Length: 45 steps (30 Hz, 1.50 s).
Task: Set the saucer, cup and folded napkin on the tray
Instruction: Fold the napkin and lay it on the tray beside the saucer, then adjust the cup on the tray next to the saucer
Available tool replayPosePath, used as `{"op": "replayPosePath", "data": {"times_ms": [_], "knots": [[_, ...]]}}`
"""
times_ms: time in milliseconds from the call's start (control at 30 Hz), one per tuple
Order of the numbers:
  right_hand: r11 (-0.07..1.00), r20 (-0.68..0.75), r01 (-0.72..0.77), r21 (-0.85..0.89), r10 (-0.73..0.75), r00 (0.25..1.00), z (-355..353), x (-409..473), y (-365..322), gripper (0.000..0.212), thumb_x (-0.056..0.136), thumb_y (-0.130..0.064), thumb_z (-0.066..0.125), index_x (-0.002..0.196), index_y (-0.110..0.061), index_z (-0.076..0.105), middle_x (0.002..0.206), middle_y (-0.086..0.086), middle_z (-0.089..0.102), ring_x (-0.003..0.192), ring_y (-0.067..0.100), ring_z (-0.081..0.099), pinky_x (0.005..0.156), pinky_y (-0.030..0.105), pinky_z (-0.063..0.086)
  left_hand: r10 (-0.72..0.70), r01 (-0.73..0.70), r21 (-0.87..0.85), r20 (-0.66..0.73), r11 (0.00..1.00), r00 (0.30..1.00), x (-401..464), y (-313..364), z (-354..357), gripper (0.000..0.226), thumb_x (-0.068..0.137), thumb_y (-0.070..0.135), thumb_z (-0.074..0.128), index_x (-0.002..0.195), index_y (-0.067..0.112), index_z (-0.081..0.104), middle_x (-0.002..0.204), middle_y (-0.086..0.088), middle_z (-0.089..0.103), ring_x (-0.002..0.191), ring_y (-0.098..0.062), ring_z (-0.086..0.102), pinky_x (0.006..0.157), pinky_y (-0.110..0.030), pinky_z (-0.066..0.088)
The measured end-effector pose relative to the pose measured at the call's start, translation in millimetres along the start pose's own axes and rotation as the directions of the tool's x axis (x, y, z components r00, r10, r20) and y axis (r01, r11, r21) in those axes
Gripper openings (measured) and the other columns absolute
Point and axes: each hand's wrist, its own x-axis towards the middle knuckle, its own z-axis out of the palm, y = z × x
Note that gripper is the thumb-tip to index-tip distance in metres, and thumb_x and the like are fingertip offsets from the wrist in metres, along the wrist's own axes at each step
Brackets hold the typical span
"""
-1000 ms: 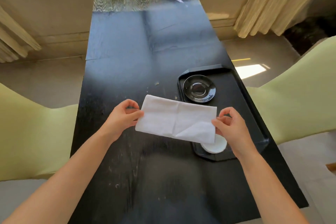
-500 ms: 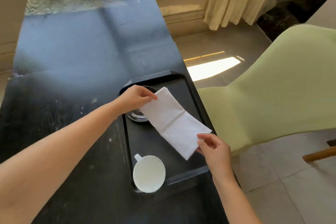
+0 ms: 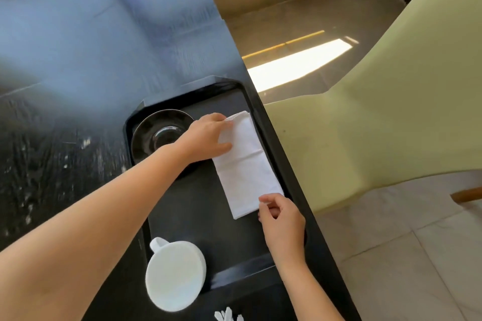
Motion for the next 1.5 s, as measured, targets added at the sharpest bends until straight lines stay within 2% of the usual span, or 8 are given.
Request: {"op": "replayPosePath", "data": {"times_ms": [167, 333, 467, 800, 967, 1067, 1233, 1500], "knots": [[0.96, 0.045, 0.086, -0.268, -0.077, 0.996, -8.4, 3.1, -2.8, 0.023, 0.092, -0.028, 0.056, 0.112, -0.018, 0.061, 0.095, -0.005, 0.063, 0.08, 0.006, 0.059, 0.069, 0.017, 0.05, 0.022, -0.019, 0.159, -0.021, 0.987, 1.0, 2.2, 9.2, 11.8, 0.068, 0.08, 0.044, 0.062, 0.138, 0.016, 0.04, 0.149, -0.011, 0.03, 0.136, -0.029, 0.027, 0.111, -0.044, 0.021], [0.639, 0.029, 0.309, -0.704, -0.408, 0.912, -8.7, 1.3, -6.0, 0.039, 0.069, -0.031, 0.08, 0.103, -0.016, 0.068, 0.083, 0.003, 0.063, 0.072, 0.018, 0.058, 0.056, 0.028, 0.051, 0.133, -0.103, 0.4, -0.047, 0.91, 0.99, -1.9, 12.7, 25.7, 0.081, 0.084, 0.051, 0.056, 0.148, 0.024, 0.014, 0.158, -0.01, -0.009, 0.145, -0.027, -0.01, 0.116, -0.055, 0.006], [0.433, 0.195, 0.432, -0.791, -0.492, 0.849, 2.4, 11.4, 7.0, 0.059, 0.071, -0.041, 0.075, 0.122, -0.015, 0.061, 0.126, 0.015, 0.06, 0.121, 0.032, 0.053, 0.098, 0.052, 0.043, 0.183, -0.201, 0.282, 0.088, 0.938, 0.979, -5.7, 15.9, 40.1, 0.072, 0.09, 0.038, 0.051, 0.149, 0.024, 0.011, 0.159, -0.007, 0.004, 0.146, -0.024, 0.002, 0.117, -0.044, 0.016], [0.346, 0.29, 0.462, -0.817, -0.446, 0.847, 4.4, 14.3, 11.9, 0.067, 0.073, -0.045, 0.072, 0.13, -0.016, 0.054, 0.137, 0.018, 0.051, 0.131, 0.033, 0.043, 0.1, 0.062, 0.034, 0.167, -0.189, 0.282, 0.102, 0.94, 0.981, -21.8, 19.8, 39.8, 0.082, 0.086, 0.058, 0.046, 0.148, 0.034, -0.002, 0.159, -0.005, -0.006, 0.145, -0.024, -0.007, 0.116, -0.046, 0.006], [0.33, 0.288, 0.526, -0.784, -0.558, 0.778, 6.1, 31.6, -9.7, 0.057, 0.083, -0.035, 0.063, 0.135, -0.015, 0.046, 0.144, 0.014, 0.044, 0.135, 0.031, 0.037, 0.102, 0.06, 0.032, 0.121, -0.09, 0.17, -0.183, 0.981, 0.976, -72.4, 0.4, 26.7, 0.068, 0.089, 0.053, 0.036, 0.148, 0.033, 0.009, 0.159, -0.002, 0.004, 0.146, -0.019, -0.002, 0.117, -0.047, 0.002], [0.256, 0.385, 0.631, -0.732, -0.608, 0.694, 29.9, 47.2, -36.3, 0.06, 0.081, -0.032, 0.068, 0.135, -0.015, 0.047, 0.144, 0.012, 0.045, 0.134, 0.03, 0.039, 0.103, 0.059, 0.033, -0.093, 0.13, 0.119, -0.277, 0.984, 0.956, -115.6, -35.4, 25.1, 0.066, 0.085, 0.056, 0.026, 0.147, 0.033, 0.018, 0.158, -0.004, 0.012, 0.145, -0.022, 0.005, 0.115, -0.051, 0.003], [0.105, 0.607, 0.793, -0.6, -0.586, 0.537, 76.7, 61.6, -72.4, 0.053, 0.083, -0.03, 0.065, 0.132, -0.018, 0.05, 0.143, 0.009, 0.048, 0.135, 0.027, 0.037, 0.105, 0.056, 0.031, -0.293, 0.317, 0.123, -0.176, 0.941, 0.94, -151.9, -72.8, 36.1, 0.06, 0.091, 0.055, 0.034, 0.146, 0.036, 0.018, 0.158, -0.002, 0.013, 0.146, -0.02, 0.004, 0.115, -0.051, 0.002], [0.08, 0.692, 0.825, -0.56, -0.503, 0.518, 78.8, 68.9, -73.5, 0.049, 0.095, -0.029, 0.047, 0.142, -0.019, 0.035, 0.153, 0.007, 0.029, 0.144, 0.024, 0.016, 0.114, 0.053, 0.013, -0.303, 0.314, 0.062, -0.141, 0.948, 0.943, -155.4, -72.9, 47.2, 0.059, 0.093, 0.051, 0.036, 0.147, 0.034, 0.018, 0.158, -0.001, 0.011, 0.146, -0.02, 0.0, 0.118, -0.047, 0.01]]}}
